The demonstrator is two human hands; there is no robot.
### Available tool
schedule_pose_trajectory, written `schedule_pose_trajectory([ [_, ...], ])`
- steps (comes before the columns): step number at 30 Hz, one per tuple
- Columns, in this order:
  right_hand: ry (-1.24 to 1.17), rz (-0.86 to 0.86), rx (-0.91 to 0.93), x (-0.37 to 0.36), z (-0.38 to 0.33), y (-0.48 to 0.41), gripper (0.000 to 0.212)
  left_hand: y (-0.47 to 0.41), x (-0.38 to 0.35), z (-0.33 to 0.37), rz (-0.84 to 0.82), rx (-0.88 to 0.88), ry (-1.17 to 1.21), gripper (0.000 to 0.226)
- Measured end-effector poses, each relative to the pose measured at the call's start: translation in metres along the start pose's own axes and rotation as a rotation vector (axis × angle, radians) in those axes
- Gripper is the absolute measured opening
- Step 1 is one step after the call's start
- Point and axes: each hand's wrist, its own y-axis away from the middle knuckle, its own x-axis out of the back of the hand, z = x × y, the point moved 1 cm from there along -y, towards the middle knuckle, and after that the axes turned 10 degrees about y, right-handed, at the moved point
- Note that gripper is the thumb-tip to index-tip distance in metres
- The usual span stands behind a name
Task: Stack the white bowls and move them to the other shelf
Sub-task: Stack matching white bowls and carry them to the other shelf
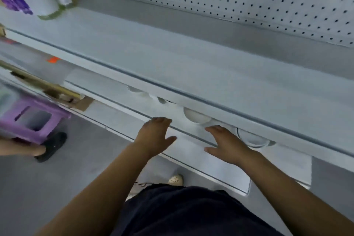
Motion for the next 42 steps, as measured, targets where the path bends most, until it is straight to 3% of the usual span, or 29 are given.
schedule_pose_trajectory([
  [4,-0.029,0.020,-0.128,-0.023,-0.005,-0.012,0.076,-0.037,-0.011,-0.025,-0.093,-0.101,-0.083,0.070],
  [10,-0.019,0.154,-0.245,-0.061,0.005,-0.039,0.067,-0.076,-0.060,-0.065,-0.034,-0.153,-0.147,0.076],
  [15,0.010,0.353,-0.342,-0.098,0.021,-0.060,0.057,-0.092,-0.105,-0.100,0.190,-0.202,-0.032,0.080],
  [19,0.124,0.716,-0.413,-0.133,0.023,-0.078,0.037,-0.101,-0.129,-0.106,0.403,-0.263,0.036,0.061],
  [22,0.185,0.932,-0.478,-0.153,0.016,-0.093,0.035,-0.107,-0.144,-0.113,0.557,-0.358,0.024,0.058],
  [27,0.206,1.146,-0.564,-0.179,0.008,-0.108,0.033,-0.115,-0.165,-0.128,0.742,-0.487,0.029,0.056],
  [31,-0.041,1.111,-0.620,-0.184,-0.003,-0.106,0.034,-0.111,-0.159,-0.130,0.688,-0.529,-0.012,0.059],
  [36,-0.045,1.097,-0.658,-0.186,-0.005,-0.110,0.038,-0.114,-0.151,-0.138,0.677,-0.604,-0.038,0.057],
  [42,-0.257,1.172,-0.620,-0.187,-0.009,-0.111,0.040,-0.112,-0.150,-0.136,0.631,-0.588,-0.033,0.067],
])
